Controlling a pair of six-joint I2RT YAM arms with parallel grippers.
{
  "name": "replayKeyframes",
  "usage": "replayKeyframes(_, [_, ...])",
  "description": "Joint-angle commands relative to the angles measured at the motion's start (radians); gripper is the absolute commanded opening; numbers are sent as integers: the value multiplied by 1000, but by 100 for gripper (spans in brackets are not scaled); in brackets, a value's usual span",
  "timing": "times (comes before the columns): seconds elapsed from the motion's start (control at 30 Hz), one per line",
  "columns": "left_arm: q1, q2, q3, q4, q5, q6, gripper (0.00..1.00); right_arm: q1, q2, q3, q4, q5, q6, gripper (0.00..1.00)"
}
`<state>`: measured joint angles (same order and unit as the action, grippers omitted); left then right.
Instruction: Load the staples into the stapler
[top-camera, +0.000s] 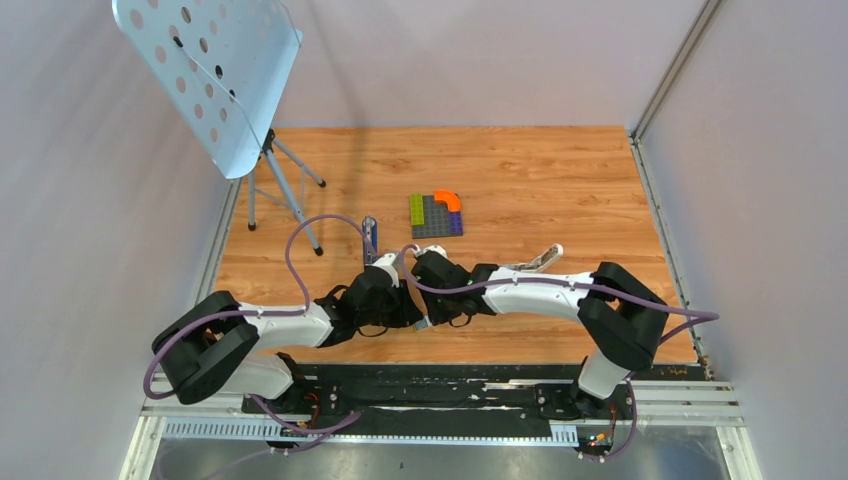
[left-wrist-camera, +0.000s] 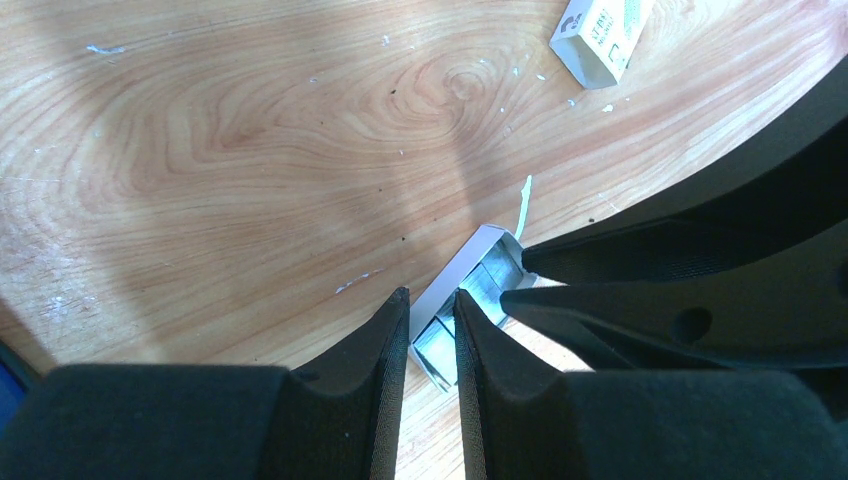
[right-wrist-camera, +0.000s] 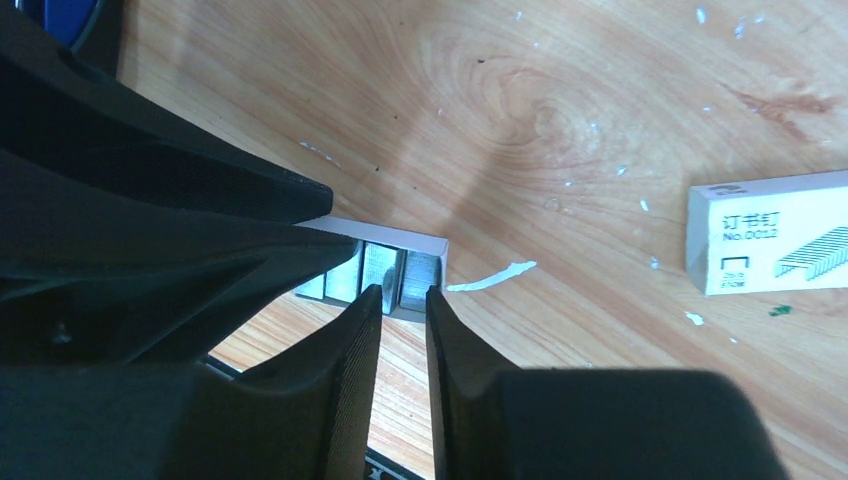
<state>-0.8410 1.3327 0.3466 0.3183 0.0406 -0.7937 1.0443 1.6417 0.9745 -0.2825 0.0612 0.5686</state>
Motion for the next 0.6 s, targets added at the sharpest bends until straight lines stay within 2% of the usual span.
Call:
replayKeyframes(0.0, [3,27,-29,-71,-26,19,25,-9,-27,-46,55,-46,-7,28])
replayKeyframes(0.57, [3,26,-24,-79,-26,25,23,-12,23,-41,82,-97,-12,35])
